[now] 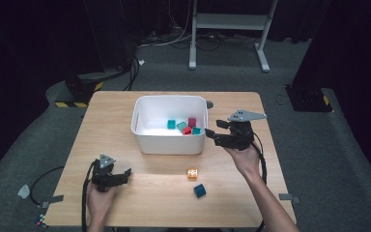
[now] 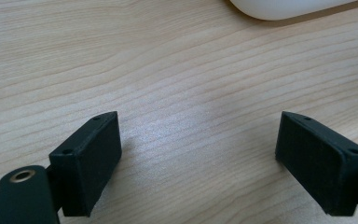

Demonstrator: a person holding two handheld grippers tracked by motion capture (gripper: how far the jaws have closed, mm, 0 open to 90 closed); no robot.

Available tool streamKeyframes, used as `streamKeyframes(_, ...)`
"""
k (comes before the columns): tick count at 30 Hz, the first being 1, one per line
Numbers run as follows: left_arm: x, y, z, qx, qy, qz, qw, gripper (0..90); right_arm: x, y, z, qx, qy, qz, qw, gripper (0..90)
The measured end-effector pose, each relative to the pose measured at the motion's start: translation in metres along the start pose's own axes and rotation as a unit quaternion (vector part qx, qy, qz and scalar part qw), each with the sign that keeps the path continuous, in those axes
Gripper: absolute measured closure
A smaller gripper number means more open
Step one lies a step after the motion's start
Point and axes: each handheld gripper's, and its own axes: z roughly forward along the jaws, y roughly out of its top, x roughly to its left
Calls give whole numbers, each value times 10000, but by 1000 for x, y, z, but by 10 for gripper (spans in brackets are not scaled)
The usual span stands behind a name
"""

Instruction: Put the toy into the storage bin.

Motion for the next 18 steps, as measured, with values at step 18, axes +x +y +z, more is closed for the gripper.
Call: streamKeyframes(18, 0, 0, 0, 1, 2, -3, 10000, 144, 19, -49, -16, 106, 47, -40, 9999, 399)
